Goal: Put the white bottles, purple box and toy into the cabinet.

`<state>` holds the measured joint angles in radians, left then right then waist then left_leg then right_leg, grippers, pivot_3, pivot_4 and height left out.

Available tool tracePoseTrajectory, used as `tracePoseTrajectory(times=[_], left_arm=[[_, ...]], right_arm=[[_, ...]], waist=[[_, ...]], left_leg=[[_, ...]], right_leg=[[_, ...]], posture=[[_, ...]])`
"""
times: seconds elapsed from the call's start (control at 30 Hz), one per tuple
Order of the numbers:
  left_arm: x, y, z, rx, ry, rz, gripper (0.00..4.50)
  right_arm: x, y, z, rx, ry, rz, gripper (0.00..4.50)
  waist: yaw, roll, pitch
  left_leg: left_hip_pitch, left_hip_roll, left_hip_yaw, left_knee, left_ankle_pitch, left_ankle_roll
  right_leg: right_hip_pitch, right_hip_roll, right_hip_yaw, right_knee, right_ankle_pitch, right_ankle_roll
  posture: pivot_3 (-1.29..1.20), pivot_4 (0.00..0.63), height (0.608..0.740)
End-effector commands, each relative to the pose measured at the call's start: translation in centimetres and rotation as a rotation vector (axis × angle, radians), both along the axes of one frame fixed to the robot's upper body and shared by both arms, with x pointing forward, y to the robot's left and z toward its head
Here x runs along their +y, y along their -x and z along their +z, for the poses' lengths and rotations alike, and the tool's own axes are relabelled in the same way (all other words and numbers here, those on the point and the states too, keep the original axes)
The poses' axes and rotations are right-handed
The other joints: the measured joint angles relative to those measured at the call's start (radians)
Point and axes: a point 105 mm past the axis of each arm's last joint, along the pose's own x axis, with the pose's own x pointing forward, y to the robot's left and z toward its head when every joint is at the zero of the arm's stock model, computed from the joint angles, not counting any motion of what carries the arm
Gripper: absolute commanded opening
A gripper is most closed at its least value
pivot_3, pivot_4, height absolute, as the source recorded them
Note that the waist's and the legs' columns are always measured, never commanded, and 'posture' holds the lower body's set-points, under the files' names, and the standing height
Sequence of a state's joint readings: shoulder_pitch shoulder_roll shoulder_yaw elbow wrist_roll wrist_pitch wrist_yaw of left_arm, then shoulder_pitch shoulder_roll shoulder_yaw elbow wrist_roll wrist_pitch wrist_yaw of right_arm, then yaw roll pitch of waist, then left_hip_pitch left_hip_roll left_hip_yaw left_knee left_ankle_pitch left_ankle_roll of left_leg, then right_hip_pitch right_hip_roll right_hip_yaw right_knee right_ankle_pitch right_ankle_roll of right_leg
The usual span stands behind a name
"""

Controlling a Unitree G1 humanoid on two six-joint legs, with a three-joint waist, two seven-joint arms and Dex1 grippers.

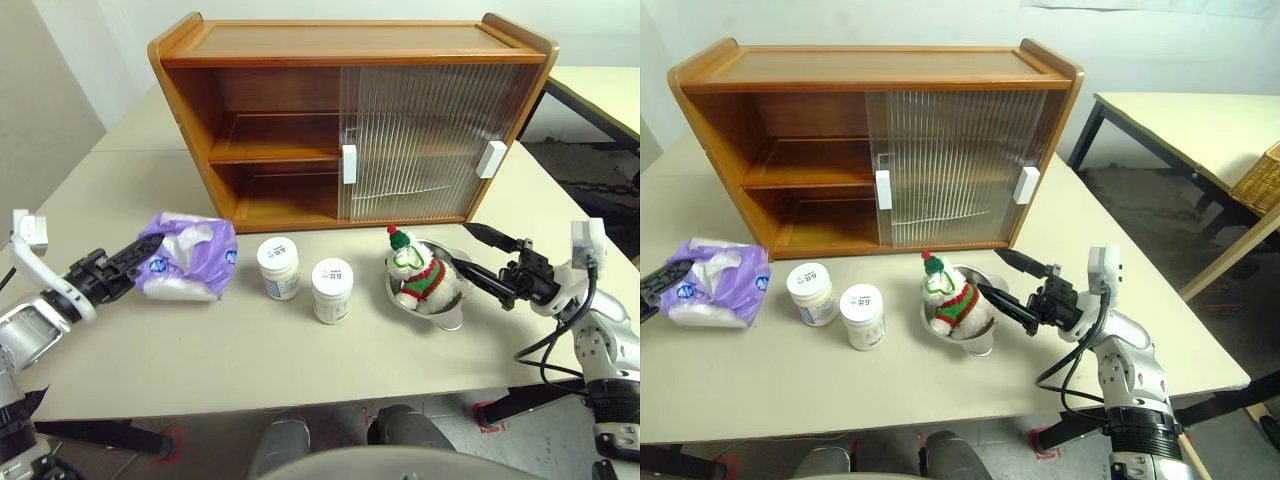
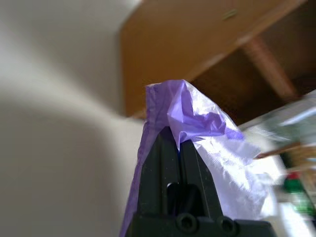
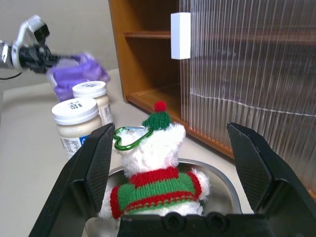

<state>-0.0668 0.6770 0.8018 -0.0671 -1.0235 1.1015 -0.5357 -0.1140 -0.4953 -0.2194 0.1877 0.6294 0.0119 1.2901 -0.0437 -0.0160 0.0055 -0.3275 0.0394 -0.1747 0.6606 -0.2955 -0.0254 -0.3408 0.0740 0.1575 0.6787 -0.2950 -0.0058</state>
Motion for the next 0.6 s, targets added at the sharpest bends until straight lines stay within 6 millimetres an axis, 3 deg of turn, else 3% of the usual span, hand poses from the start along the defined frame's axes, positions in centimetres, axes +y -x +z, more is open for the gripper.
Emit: tracePoseTrajectory(times=[0.03,0.33,0.47,0.6], left_arm=[[-1.4,-0.7,3.1,-0.111,0.032,-0.041,0.01],[-7.5,-4.6,7.1,-0.237,0.069,-0.141,0.01],[-8.3,-6.1,7.6,-0.250,0.057,-0.100,0.01],[-10.5,-8.5,8.3,-0.276,0.088,-0.047,0.01]], right_arm=[[0.4,-0.3,0.5,-0.014,0.002,0.009,4.50],[1.0,0.1,2.1,-0.063,-0.030,0.041,4.50],[1.1,0.3,2.3,-0.071,-0.032,0.041,4.50],[1.3,0.6,3.5,-0.122,-0.065,0.055,4.50]], waist=[[0.001,0.000,0.000],[0.010,-0.004,0.001],[0.005,-0.007,0.002],[0.001,-0.011,0.005]], left_leg=[[0.000,0.000,0.000,0.000,0.000,-0.001],[0.005,-0.001,0.001,0.002,0.001,-0.001],[0.009,-0.001,0.003,0.002,0.000,0.000],[0.009,-0.001,0.005,0.003,0.000,0.001]], right_leg=[[0.000,0.000,0.000,0.000,0.000,0.000],[0.007,0.000,0.000,0.000,0.000,0.003],[0.010,0.000,0.001,0.000,0.000,0.004],[0.010,0.000,0.002,0.000,-0.001,0.005]], posture=[[-0.10,0.000,0.740],[-0.12,0.000,0.740],[-0.12,0.000,0.740],[-0.13,0.000,0.740]])
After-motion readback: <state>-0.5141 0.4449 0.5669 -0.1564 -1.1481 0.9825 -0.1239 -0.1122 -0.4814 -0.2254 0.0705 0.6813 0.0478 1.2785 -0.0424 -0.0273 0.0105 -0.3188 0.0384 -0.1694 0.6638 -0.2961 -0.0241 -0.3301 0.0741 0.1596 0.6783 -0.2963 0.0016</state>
